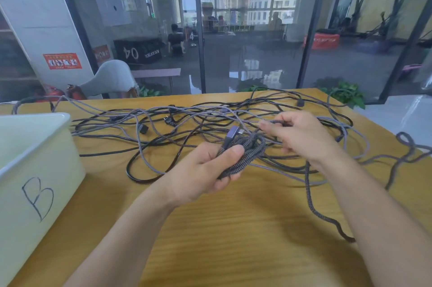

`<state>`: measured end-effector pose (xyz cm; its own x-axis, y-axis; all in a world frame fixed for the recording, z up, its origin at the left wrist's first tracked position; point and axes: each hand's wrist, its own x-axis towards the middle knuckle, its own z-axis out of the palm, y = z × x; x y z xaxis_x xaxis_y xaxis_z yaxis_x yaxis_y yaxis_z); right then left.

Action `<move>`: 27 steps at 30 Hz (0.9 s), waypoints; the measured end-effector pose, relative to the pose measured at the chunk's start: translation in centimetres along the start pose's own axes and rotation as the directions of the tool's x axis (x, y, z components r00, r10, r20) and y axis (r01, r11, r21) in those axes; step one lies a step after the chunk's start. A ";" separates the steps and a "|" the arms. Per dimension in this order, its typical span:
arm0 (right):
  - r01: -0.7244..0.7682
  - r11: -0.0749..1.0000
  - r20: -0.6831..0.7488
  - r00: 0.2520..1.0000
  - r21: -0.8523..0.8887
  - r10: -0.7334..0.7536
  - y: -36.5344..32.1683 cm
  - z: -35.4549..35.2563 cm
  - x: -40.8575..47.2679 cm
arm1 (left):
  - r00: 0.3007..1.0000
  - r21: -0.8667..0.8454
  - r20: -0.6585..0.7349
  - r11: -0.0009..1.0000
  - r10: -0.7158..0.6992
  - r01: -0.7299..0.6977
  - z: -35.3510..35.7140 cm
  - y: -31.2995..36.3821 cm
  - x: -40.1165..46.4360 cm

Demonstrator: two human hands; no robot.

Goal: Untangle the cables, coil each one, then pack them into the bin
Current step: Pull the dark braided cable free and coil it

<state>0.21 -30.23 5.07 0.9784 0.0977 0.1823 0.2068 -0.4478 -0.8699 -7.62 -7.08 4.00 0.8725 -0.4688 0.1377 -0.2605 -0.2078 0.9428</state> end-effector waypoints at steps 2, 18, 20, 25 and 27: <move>-0.010 0.994 0.031 1.000 0.111 0.006 -0.7 0.1 -0.4 | 0.999 0.063 -0.053 0.998 -0.010 0.013 0.0 -0.4 0.1; -0.123 0.872 0.501 0.852 0.474 -0.152 -3.6 4.0 -4.1 | 0.843 0.349 -0.518 0.936 0.147 0.052 -0.6 -2.1 1.1; -0.142 0.871 0.566 0.805 0.470 -0.175 -3.6 4.9 -4.7 | 0.829 0.298 -0.544 0.953 0.127 0.049 -0.8 -1.8 1.0; -0.185 0.888 0.727 0.654 0.421 -0.208 -3.1 6.6 -5.9 | 0.820 0.052 -0.572 0.999 0.032 -0.002 -0.5 -0.9 0.9; -0.225 0.907 0.811 0.557 0.356 -0.180 -2.9 7.5 -6.6 | 0.797 -0.070 -0.604 0.997 -0.022 -0.025 -1.0 -0.6 0.9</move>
<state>-6.85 -22.94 2.97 0.5049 0.8557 -0.1137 -0.0342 -0.1118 -0.9931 -6.24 -6.51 3.82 0.9505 0.1497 0.2723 -0.2531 -0.1356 0.9579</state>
